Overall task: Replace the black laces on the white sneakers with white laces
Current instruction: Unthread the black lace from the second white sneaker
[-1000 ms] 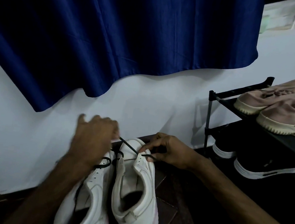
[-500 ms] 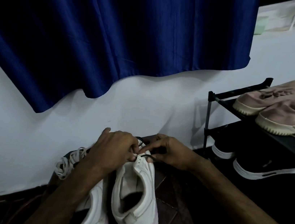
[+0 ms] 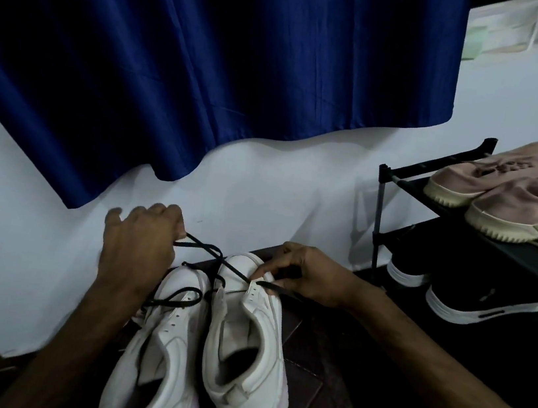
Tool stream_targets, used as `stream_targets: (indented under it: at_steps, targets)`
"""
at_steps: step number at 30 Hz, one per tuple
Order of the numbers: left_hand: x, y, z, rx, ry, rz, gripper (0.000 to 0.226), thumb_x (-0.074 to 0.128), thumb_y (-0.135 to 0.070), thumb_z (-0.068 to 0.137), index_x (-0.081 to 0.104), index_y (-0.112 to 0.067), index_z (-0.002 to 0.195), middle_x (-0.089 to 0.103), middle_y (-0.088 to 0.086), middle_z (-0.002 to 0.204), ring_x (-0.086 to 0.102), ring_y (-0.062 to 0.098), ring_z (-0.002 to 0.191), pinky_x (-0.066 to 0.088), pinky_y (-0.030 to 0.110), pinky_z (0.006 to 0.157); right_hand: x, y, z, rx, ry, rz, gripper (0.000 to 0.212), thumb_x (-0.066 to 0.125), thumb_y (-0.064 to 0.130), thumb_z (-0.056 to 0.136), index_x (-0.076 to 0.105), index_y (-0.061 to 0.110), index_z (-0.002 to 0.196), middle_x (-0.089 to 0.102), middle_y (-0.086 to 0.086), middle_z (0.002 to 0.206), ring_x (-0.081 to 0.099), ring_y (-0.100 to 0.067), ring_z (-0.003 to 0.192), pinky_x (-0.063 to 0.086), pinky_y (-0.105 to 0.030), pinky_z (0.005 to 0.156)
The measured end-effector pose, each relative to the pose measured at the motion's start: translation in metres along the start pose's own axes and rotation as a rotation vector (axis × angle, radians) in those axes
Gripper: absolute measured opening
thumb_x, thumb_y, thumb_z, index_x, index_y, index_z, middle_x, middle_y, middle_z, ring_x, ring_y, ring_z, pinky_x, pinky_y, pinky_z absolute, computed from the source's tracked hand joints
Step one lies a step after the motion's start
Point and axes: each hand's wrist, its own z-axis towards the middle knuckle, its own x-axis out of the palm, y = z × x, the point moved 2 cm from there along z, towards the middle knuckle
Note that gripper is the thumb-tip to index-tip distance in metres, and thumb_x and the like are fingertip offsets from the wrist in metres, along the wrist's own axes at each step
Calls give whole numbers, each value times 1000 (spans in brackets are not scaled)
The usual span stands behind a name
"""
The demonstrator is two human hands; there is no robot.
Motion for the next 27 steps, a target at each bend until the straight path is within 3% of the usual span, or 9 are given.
stream_targets:
  at_steps: [3,5,9,15,18,21,25,27]
  targets:
    - [-2,-19,-5,141,90,-262,4,63,-24,92,65,-28,94,67,-9,98,57,17,93,44,38,84,-1,-1,0,10,-6,-10,30,74,28,86,72,37,114,61,1,104,59,-10,101,47,-32,96]
    - [-3,-38,-9,228,201,-426,12,65,-27,92,69,-30,102,65,-15,105,55,11,100,45,36,87,-1,1,0,7,-12,-20,30,74,28,86,72,38,114,61,1,104,60,-10,100,48,-34,95]
    - [5,-61,-13,309,374,-356,18,70,-33,85,67,-36,103,64,-19,110,57,5,104,43,27,86,1,1,-1,-2,-26,11,30,74,23,86,73,33,114,63,-2,106,60,-13,100,48,-37,94]
    - [9,-68,-14,283,350,-240,5,60,-29,89,65,-28,89,64,-13,102,61,11,98,38,26,75,1,-3,1,10,-25,18,30,75,28,83,73,36,112,64,-5,109,60,-16,102,49,-39,93]
    - [-3,-55,-10,272,243,-141,3,55,-30,95,58,-32,94,61,-13,102,60,12,100,35,29,71,2,-1,2,11,-14,-3,31,76,31,83,72,38,113,63,2,105,60,-13,99,49,-36,93]
    - [-20,-23,-5,91,23,-149,11,50,-21,98,54,-30,94,52,-11,79,58,17,83,34,31,64,-1,2,2,30,6,-20,34,78,30,81,72,39,113,54,17,93,57,-4,94,48,-26,93]
    - [-32,4,-13,-204,-222,-380,10,49,-21,100,54,-27,94,62,-7,84,56,19,73,38,36,67,-1,5,0,31,27,10,33,78,30,81,73,34,113,58,13,96,56,-1,98,44,-18,95]
    - [-28,-3,-15,-194,-154,-551,8,52,-26,100,54,-32,95,65,-15,81,60,15,72,40,33,68,-2,3,0,35,26,21,33,78,30,81,73,34,113,61,5,101,57,-4,101,44,-23,98]
